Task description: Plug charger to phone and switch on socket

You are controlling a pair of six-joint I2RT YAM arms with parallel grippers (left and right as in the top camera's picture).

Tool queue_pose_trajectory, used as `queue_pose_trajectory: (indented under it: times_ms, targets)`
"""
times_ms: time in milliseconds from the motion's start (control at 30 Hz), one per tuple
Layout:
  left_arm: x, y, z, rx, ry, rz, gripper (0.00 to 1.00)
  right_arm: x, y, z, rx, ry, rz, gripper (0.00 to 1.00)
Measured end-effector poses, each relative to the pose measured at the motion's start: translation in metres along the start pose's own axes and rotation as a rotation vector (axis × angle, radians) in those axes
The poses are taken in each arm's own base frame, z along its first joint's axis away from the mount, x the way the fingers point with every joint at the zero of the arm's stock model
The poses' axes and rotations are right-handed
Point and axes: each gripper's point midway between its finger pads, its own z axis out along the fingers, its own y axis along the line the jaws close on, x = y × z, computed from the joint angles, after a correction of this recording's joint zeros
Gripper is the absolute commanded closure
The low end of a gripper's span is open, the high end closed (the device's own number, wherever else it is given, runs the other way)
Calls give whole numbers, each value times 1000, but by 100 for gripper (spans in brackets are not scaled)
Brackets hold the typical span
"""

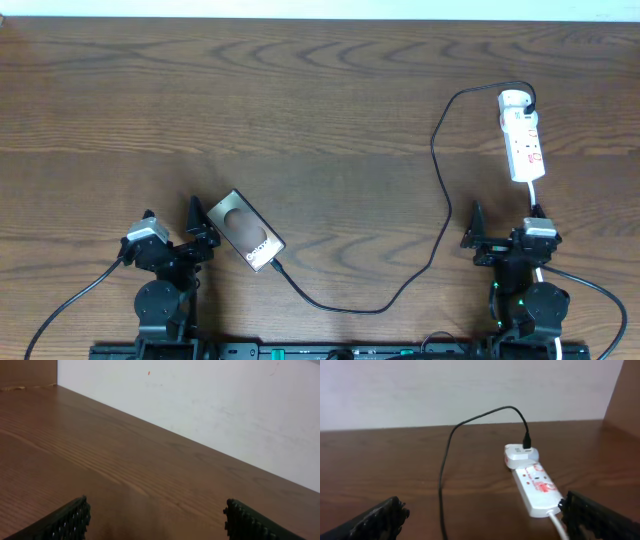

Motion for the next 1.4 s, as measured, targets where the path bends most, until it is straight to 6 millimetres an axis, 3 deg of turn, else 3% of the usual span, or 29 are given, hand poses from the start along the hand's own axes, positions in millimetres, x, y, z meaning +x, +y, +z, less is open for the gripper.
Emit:
queue_pose_trajectory:
  times_ms: [367, 1400]
  targets:
    - [0, 0, 0, 0, 0, 0, 15, 0, 0, 0, 0, 0, -133, 1]
    - [0, 0, 0, 0, 0, 0, 15, 0, 0, 0, 0, 0, -148, 1]
